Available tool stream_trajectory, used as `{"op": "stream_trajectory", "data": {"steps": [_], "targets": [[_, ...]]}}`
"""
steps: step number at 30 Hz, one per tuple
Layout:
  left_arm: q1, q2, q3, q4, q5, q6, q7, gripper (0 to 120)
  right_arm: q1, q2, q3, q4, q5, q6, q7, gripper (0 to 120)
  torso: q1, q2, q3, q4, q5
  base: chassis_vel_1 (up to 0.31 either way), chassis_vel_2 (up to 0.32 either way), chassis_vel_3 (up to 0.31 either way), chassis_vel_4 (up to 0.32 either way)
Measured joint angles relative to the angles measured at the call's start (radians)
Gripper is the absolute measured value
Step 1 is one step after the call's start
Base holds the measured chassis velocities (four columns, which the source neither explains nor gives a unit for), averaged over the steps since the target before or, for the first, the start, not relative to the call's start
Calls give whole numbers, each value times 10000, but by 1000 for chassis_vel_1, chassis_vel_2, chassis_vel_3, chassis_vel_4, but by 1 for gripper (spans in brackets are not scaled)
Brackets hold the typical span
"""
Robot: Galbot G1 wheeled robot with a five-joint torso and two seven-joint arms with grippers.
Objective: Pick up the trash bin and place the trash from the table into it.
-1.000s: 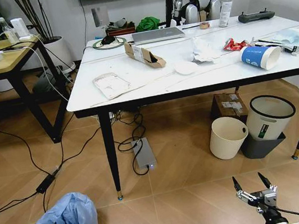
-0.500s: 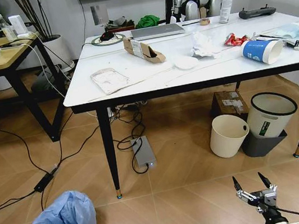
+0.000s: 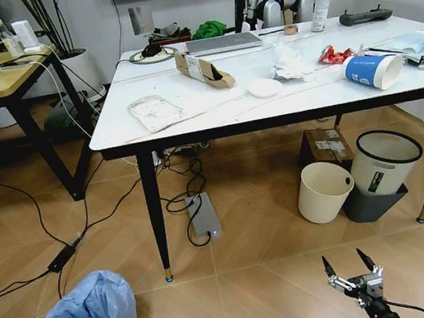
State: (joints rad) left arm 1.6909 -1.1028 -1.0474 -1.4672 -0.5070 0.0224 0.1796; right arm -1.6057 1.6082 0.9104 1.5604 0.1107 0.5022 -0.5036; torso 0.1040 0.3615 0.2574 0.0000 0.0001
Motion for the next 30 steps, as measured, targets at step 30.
{"op": "stream_trajectory", "data": {"steps": [30], "targets": [[-2081,-194,621,2646,1090,708,826,84,-285,0,83,347,-66,-72,-21,100,22,62,41,1,-2,0,0,0,0]]}}
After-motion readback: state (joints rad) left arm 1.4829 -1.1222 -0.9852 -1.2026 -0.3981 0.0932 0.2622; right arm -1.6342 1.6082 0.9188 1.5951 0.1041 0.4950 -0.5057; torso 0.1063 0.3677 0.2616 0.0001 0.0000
